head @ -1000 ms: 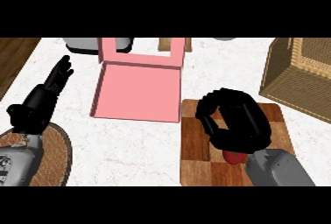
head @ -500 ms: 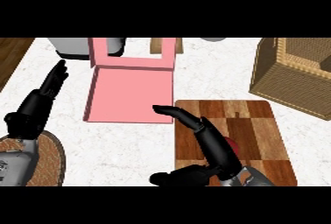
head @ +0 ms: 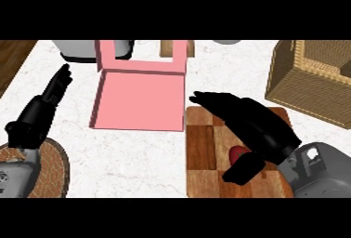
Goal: Pick the tomato from the cutting board and place it in the basket
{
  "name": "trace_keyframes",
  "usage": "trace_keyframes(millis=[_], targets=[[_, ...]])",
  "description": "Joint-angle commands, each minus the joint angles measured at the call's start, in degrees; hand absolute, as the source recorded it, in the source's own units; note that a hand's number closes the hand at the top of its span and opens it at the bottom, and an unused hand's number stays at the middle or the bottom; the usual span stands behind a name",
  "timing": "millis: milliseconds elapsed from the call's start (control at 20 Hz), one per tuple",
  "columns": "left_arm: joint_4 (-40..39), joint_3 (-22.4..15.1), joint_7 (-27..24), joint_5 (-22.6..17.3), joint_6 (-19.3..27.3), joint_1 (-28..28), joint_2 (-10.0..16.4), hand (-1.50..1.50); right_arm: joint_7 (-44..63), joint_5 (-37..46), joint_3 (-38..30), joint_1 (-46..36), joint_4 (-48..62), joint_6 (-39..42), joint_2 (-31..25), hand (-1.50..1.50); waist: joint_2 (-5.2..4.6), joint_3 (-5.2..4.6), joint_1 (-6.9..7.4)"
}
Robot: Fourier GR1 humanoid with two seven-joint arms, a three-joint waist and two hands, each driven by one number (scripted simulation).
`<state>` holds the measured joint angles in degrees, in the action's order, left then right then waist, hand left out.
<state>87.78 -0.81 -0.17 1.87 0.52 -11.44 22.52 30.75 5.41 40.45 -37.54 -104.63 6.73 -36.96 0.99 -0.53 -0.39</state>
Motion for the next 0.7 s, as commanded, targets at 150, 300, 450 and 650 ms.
trace_keyframes(millis=[150,300,450,650], targets=[[-0.2,0.4,0.2,0.1,0.2,-1.4,-0.4,0.0,16.4,-15.3,-0.8,-11.8,-2.7,23.7,-5.2,-1.5,-0.64,0.25,0.59],[0.5,0.0,0.2,0.6,0.0,-1.0,-1.1,0.0,18.5,-21.1,-2.7,-12.3,-0.2,29.1,-5.3,-1.5,-0.86,0.42,0.54],[-0.6,0.1,-2.2,1.6,0.3,1.3,-1.8,0.0,20.8,-24.2,-6.3,-12.8,-0.3,33.9,-7.7,-1.5,-0.88,0.47,0.27],[1.0,-0.2,1.0,2.3,0.2,-0.2,-2.7,0.0,22.4,-21.2,-6.6,-10.9,2.2,34.3,-3.1,-1.5,-0.91,0.5,0.48]])
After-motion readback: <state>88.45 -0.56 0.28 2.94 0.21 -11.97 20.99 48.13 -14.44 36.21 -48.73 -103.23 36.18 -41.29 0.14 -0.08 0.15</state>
